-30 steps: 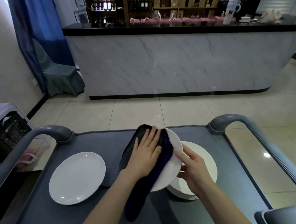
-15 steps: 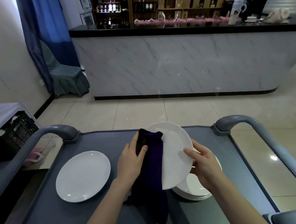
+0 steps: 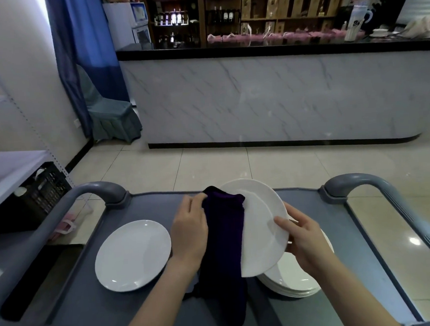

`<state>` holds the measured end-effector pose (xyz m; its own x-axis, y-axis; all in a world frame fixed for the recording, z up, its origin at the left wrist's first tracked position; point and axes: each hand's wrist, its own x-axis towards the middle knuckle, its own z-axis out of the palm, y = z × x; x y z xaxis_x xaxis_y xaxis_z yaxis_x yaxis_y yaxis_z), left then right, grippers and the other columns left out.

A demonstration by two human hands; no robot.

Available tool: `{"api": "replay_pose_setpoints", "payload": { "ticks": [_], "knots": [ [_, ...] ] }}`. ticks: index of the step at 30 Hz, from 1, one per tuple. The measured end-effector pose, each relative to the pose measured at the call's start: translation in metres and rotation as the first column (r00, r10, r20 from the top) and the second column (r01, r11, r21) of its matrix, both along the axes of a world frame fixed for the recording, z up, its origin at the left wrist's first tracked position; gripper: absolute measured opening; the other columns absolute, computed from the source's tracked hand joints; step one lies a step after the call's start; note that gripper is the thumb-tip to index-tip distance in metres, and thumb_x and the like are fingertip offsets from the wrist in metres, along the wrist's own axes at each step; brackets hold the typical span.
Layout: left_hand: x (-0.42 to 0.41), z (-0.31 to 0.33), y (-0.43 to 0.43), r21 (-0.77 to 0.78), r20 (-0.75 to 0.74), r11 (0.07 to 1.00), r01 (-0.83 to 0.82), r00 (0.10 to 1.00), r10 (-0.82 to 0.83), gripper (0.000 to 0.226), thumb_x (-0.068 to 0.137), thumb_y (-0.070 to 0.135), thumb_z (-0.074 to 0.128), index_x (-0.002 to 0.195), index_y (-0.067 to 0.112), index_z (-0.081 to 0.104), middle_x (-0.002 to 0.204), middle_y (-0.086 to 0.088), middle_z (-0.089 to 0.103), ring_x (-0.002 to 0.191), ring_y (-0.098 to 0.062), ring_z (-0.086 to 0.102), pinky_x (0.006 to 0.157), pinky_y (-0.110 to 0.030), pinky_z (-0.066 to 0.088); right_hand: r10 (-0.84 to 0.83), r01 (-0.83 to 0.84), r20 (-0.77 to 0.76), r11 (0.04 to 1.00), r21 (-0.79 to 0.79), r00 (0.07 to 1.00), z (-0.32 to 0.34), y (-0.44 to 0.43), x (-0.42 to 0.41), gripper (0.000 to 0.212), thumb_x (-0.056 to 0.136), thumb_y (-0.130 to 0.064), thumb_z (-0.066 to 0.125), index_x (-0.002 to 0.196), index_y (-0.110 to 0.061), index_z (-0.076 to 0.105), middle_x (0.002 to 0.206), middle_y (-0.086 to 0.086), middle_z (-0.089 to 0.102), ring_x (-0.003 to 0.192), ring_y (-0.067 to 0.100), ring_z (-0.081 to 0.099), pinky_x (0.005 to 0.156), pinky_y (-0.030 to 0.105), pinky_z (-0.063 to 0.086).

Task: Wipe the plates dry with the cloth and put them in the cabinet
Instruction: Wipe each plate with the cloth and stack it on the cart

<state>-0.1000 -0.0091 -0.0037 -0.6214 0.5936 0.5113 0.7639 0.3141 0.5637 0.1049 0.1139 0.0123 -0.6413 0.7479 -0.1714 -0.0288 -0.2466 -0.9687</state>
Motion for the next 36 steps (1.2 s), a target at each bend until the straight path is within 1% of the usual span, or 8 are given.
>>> {"api": "replay_pose_setpoints", "payload": {
  "ticks": [4, 7, 11, 16, 25, 30, 33, 36],
  "knots": [
    [0.018, -0.016, -0.006, -0.117, 0.008, 0.99, 0.076, 0.997, -0.075, 0.042, 0.095, 0.021, 0.063, 0.135, 0.008, 0.058, 0.13, -0.01, 0.057, 0.12, -0.028, 0.054, 0.098, -0.044, 0.049, -0.033, 0.032, -0.018, 0.999, -0.029, 0.999, -0.003, -0.002, -0.001, 0.036, 0.094, -0.013, 0.063, 0.117, -0.039, 0.072, 0.102, 0.008, 0.076, 0.08, 0.02, 0.073, 0.063, 0.032, 0.057],
    [0.019, -0.028, -0.006, -0.299, 0.058, 0.945, 0.128, 0.992, -0.116, 0.066, 0.101, 0.043, 0.045, 0.157, 0.026, 0.016, 0.165, -0.005, 0.008, 0.15, -0.023, 0.011, 0.121, -0.04, 0.021, -0.038, 0.038, -0.026, 0.999, -0.031, 0.999, -0.003, -0.003, -0.002, 0.036, 0.094, -0.012, 0.062, 0.118, -0.038, 0.071, 0.104, 0.008, 0.076, 0.082, 0.021, 0.073, 0.064, 0.033, 0.058],
    [0.012, -0.035, -0.003, -0.482, -0.055, 0.874, 0.059, 0.994, -0.098, 0.066, 0.101, 0.054, 0.025, 0.155, 0.035, -0.008, 0.156, 0.003, -0.039, 0.146, -0.019, -0.031, 0.122, -0.05, -0.006, -0.036, 0.035, -0.033, 0.999, -0.032, 0.999, -0.001, -0.006, -0.002, 0.036, 0.094, -0.012, 0.062, 0.119, -0.037, 0.071, 0.104, 0.008, 0.076, 0.082, 0.022, 0.073, 0.064, 0.034, 0.058],
    [0.029, -0.026, 0.005, -0.478, -0.181, 0.876, 0.065, 0.969, -0.171, 0.067, 0.096, 0.056, 0.023, 0.157, 0.036, 0.003, 0.16, -0.002, -0.03, 0.147, -0.025, -0.03, 0.117, -0.055, -0.016, -0.025, 0.023, -0.048, 0.999, -0.025, 0.999, 0.001, -0.009, -0.007, 0.036, 0.095, -0.013, 0.06, 0.125, -0.031, 0.068, 0.109, 0.009, 0.075, 0.089, 0.026, 0.073, 0.067, 0.036, 0.057],
    [0.078, -0.007, 0.018, -0.288, -0.498, 0.958, -0.01, 0.856, -0.141, 0.045, 0.082, 0.037, 0.069, 0.121, 0.016, 0.068, 0.13, -0.006, 0.047, 0.116, -0.027, 0.046, 0.099, -0.043, 0.036, -0.086, 0.08, -0.079, 0.994, -0.069, 0.993, 0.0, -0.012, -0.01, 0.031, 0.098, -0.02, 0.057, 0.125, -0.03, 0.069, 0.113, 0.01, 0.074, 0.093, 0.03, 0.073, 0.067, 0.036, 0.058],
    [0.078, -0.011, 0.022, -0.215, -0.381, 0.962, 0.166, 0.893, -0.239, 0.041, 0.078, 0.017, 0.081, 0.116, 0.004, 0.071, 0.111, -0.01, 0.069, 0.094, -0.023, 0.068, 0.075, -0.032, 0.057, -0.112, 0.104, -0.092, 0.991, -0.083, 0.989, 0.001, -0.012, -0.008, 0.03, 0.098, -0.019, 0.057, 0.123, -0.029, 0.07, 0.112, 0.012, 0.074, 0.09, 0.029, 0.073, 0.066, 0.036, 0.058],
    [0.075, -0.013, 0.022, -0.237, -0.219, 0.93, 0.282, 0.917, -0.334, 0.047, 0.095, 0.021, 0.055, 0.139, 0.005, 0.054, 0.145, -0.013, 0.051, 0.128, -0.029, 0.054, 0.103, -0.038, 0.048, -0.094, 0.088, -0.09, 0.994, -0.066, 0.992, 0.004, -0.011, -0.006, 0.03, 0.098, -0.02, 0.059, 0.123, -0.032, 0.069, 0.112, 0.009, 0.074, 0.092, 0.027, 0.073, 0.067, 0.035, 0.058],
    [0.064, -0.014, 0.023, -0.397, -0.074, 0.855, 0.333, 0.917, -0.391, 0.061, 0.098, 0.042, 0.016, 0.157, 0.028, 0.009, 0.165, 0.009, 0.0, 0.152, -0.02, -0.007, 0.124, -0.043, 0.006, -0.069, 0.066, -0.077, 0.997, -0.04, 0.995, 0.007, -0.012, -0.004, 0.032, 0.097, -0.023, 0.061, 0.126, -0.034, 0.067, 0.114, 0.009, 0.074, 0.095, 0.027, 0.073, 0.069, 0.036, 0.058]
  ]
}}
